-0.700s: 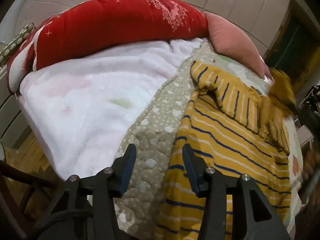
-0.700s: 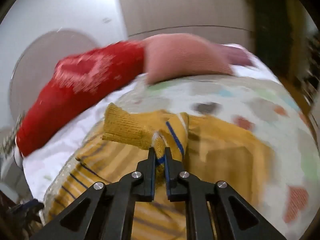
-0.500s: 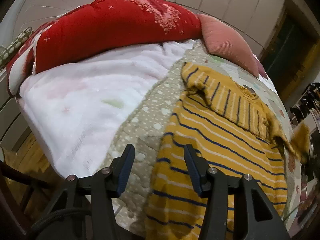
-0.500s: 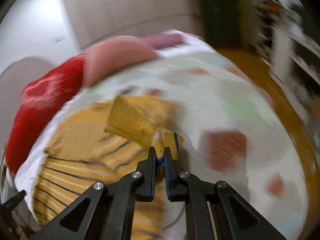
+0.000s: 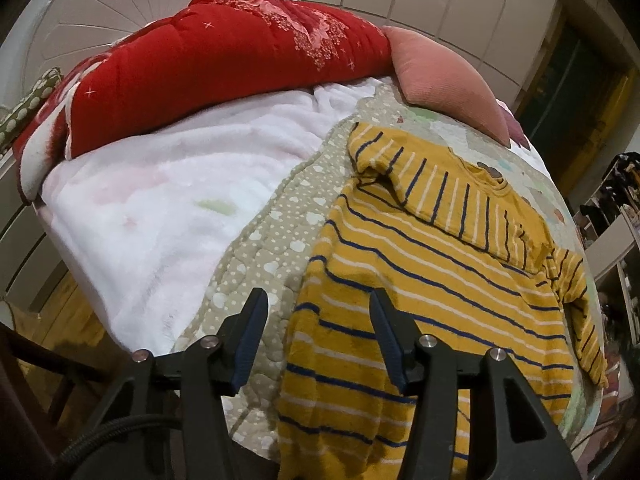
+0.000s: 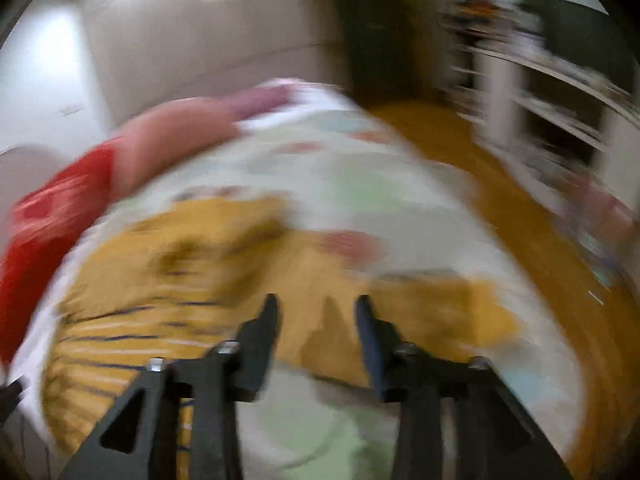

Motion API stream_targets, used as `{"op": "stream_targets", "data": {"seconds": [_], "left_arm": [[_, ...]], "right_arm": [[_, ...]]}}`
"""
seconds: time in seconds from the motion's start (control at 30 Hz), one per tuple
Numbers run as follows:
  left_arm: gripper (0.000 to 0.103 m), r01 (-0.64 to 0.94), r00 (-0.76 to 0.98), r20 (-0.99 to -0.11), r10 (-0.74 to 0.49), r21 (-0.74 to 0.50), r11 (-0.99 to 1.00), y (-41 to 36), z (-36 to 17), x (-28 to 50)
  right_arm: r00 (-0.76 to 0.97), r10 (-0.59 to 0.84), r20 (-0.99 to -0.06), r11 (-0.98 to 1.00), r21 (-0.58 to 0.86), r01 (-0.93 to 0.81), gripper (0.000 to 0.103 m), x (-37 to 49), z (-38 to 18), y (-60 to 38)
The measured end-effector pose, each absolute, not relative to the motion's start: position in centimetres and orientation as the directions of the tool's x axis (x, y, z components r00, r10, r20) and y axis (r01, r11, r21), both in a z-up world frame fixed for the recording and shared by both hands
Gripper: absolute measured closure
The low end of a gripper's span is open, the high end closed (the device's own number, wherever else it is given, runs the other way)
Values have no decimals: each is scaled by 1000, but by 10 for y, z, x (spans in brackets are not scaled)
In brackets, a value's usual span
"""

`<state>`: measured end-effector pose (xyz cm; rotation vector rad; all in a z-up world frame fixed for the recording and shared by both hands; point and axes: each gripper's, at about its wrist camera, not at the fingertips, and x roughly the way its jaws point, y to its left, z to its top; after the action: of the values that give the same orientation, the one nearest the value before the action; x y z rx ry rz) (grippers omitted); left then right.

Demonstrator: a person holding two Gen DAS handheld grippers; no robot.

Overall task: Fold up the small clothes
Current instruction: 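Grasp the yellow striped sweater's sleeve cuff with the right gripper and lift it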

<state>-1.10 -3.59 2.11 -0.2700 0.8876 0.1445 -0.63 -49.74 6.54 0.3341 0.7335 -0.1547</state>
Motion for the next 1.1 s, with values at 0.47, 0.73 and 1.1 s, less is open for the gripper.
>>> {"op": "stream_targets", "data": {"seconds": [0.47, 0.73, 1.1], "left_arm": [[51, -299, 637, -769, 46, -192, 935, 4, 16, -16], [51, -412, 694, -704, 151, -217, 885, 47, 48, -46], [43, -577, 721, -585, 370, -211, 789, 115, 103, -92]], "right_arm": [[613, 108, -783, 984, 172, 45, 97, 169, 13, -376], [641, 468, -608, 884, 311, -350, 98, 130, 94, -256], [-19, 842, -539, 403, 652, -642, 91, 57, 41, -56]]}}
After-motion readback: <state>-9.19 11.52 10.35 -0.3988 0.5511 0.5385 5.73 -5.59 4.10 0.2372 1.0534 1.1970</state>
